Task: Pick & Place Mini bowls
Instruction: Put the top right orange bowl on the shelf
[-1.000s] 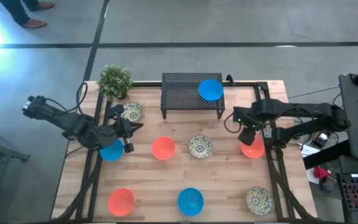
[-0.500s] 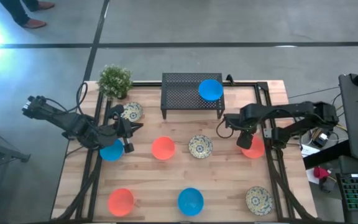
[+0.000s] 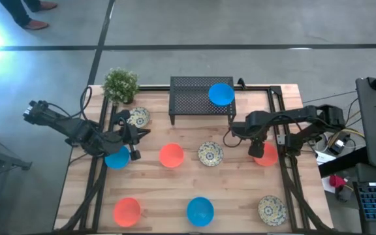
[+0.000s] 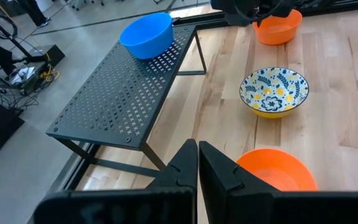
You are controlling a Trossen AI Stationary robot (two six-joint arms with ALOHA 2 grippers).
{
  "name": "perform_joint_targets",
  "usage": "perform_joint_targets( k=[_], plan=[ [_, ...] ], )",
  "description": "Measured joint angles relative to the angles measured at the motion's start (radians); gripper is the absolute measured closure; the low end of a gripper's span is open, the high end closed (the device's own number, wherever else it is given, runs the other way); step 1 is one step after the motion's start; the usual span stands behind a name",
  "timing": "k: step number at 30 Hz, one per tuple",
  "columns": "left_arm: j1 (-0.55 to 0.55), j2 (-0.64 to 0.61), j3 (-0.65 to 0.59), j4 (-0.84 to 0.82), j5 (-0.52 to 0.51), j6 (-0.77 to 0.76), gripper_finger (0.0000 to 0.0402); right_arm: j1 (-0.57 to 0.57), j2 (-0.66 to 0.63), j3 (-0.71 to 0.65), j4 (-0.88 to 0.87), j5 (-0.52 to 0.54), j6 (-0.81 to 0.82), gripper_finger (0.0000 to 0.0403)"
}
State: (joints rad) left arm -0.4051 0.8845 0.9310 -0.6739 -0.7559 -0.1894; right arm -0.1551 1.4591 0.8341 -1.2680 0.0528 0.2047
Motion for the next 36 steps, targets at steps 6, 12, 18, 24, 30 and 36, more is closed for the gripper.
perform_joint_targets(
  k=[6,12,18,24,30,36],
  plan=[
    [0.000,0.000,0.000,0.000,0.000,-0.001,0.0392,0.000,0.003,-0.012,0.026,0.000,-0.026,0.0252],
    [0.000,0.000,0.000,0.000,0.000,-0.002,0.0392,0.000,0.003,-0.026,0.072,0.000,-0.039,0.0250],
    [0.000,0.000,0.000,0.000,0.000,-0.002,0.0392,0.000,0.003,-0.040,0.075,0.000,-0.039,0.0250],
    [0.000,0.000,0.000,0.000,0.000,-0.002,0.0392,0.000,0.006,-0.059,0.084,0.000,-0.035,0.0252],
    [0.000,0.000,0.000,0.000,0.000,-0.002,0.0392,0.000,0.045,-0.063,0.115,0.000,-0.034,0.0250],
    [0.000,0.000,0.000,0.000,0.000,-0.002,0.0392,0.000,0.093,-0.063,0.121,0.000,-0.036,0.0257]
  ],
)
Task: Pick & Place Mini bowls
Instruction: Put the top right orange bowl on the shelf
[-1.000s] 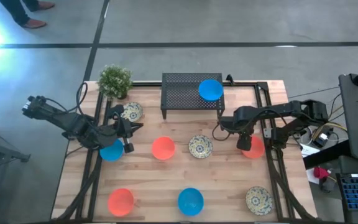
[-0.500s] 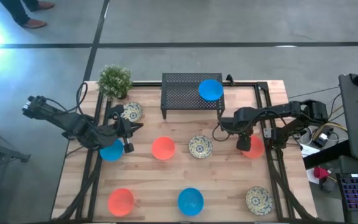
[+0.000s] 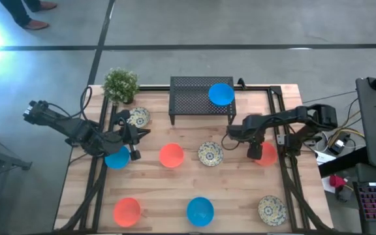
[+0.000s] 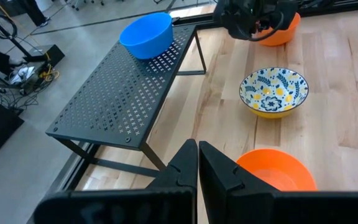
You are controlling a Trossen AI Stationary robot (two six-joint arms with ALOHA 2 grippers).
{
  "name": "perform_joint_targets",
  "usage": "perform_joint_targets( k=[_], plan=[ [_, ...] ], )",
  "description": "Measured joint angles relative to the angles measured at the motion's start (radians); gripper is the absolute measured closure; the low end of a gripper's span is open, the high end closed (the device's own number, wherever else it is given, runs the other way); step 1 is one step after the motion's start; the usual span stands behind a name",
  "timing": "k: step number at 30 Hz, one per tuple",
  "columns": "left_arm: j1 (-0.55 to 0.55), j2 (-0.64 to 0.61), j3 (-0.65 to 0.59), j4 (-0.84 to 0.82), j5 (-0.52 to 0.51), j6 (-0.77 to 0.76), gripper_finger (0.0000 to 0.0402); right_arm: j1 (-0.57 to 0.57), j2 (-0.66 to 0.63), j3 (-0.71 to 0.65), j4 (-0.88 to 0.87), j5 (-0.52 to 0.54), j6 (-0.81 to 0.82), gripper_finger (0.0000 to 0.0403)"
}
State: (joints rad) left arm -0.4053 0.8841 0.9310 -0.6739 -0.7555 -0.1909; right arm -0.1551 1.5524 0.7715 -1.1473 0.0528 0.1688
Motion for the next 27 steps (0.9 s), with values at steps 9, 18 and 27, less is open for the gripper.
perform_joint_targets(
  k=[9,18,27],
  plan=[
    [0.000,0.000,0.000,0.000,0.000,0.000,0.0392,0.000,0.036,0.000,0.000,0.000,-0.004,0.0277],
    [0.000,0.000,0.000,0.000,0.000,0.000,0.0392,0.000,0.026,0.000,0.002,-0.003,-0.007,0.0357],
    [0.000,0.000,0.000,0.000,0.000,0.001,0.0392,0.001,0.008,0.001,-0.002,-0.013,-0.016,0.0392]
  ],
)
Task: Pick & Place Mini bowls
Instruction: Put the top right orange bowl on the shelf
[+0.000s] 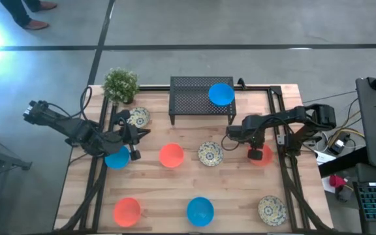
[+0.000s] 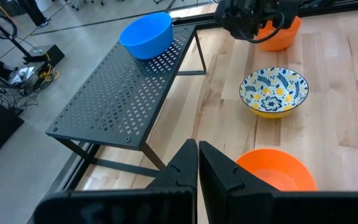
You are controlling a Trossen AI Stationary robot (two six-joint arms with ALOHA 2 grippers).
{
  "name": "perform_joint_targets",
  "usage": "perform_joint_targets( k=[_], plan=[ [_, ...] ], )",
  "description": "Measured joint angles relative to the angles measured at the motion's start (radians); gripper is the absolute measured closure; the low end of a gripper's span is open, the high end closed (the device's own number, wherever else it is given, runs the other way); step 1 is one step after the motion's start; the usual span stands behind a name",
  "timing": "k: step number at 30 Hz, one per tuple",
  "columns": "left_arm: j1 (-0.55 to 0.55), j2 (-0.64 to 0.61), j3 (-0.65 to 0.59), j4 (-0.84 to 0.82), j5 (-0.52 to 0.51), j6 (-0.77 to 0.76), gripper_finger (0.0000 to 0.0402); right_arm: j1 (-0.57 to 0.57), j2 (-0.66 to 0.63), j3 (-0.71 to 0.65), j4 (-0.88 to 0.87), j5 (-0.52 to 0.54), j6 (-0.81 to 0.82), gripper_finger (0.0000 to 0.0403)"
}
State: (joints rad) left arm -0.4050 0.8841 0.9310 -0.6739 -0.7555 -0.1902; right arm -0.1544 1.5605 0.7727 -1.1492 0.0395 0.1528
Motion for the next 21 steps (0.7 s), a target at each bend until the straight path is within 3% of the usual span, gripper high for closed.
perform_joint_targets(
  k=[9,21],
  plan=[
    [0.000,0.000,0.000,0.000,0.000,0.014,0.0392,0.000,-0.152,0.022,-0.030,-0.003,0.008,0.0395],
    [0.000,0.001,0.000,0.003,-0.001,0.014,0.0392,0.000,-0.401,0.168,-0.080,-0.007,0.027,0.0395]
  ],
)
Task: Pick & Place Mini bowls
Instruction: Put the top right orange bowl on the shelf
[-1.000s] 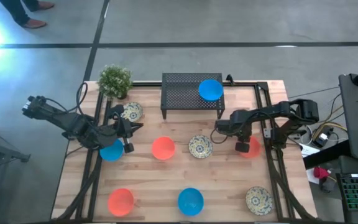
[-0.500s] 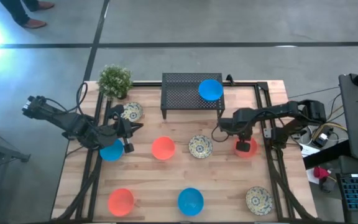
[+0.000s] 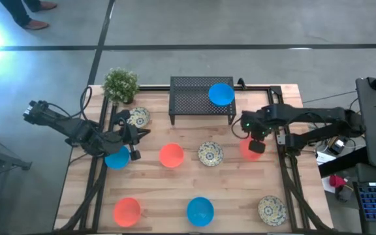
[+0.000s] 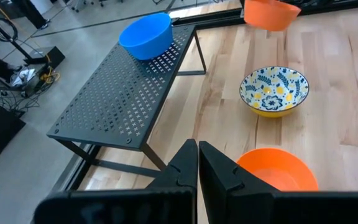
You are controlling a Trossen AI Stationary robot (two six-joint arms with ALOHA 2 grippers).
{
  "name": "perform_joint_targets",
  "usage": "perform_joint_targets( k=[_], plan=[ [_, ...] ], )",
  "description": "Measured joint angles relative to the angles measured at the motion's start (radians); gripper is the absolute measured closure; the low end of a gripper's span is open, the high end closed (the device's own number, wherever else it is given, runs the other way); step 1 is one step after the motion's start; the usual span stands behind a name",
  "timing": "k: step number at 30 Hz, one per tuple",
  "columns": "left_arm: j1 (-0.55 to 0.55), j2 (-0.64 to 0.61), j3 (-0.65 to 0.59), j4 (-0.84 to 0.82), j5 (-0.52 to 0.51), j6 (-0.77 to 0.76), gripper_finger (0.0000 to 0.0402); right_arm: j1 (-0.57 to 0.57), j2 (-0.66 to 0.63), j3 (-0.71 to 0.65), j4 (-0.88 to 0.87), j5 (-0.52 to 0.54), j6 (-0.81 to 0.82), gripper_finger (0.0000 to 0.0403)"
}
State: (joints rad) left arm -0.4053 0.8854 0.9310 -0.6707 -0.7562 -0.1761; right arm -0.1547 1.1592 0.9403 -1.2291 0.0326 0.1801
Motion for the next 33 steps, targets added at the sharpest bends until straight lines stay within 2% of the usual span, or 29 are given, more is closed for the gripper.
perform_joint_targets(
  k=[4,8,12,17,25,30,33],
  plan=[
    [0.000,0.011,0.000,0.042,-0.001,0.034,0.0392,0.000,-0.050,0.084,-0.002,0.030,0.019,0.0395],
    [0.000,0.036,0.000,0.109,-0.001,0.138,0.0392,0.000,-0.073,0.188,0.000,0.064,0.041,0.0395],
    [0.001,0.067,0.000,0.190,-0.003,0.220,0.0392,0.000,-0.065,0.283,0.000,0.133,0.048,0.0395],
    [0.004,0.106,0.001,0.260,-0.016,0.251,0.0387,0.000,-0.029,0.379,0.001,0.231,0.039,0.0395],
    [0.005,0.188,0.062,0.300,-0.128,0.286,0.0321,0.000,0.017,0.466,0.026,0.339,0.020,0.0395],
    [0.009,0.269,0.079,0.476,-0.271,0.446,0.0313,0.000,0.034,0.474,0.111,0.462,0.009,0.0395],
    [0.022,0.321,0.080,0.636,-0.339,0.513,0.0313,0.000,0.034,0.462,0.201,0.494,-0.010,0.0395]
  ],
)
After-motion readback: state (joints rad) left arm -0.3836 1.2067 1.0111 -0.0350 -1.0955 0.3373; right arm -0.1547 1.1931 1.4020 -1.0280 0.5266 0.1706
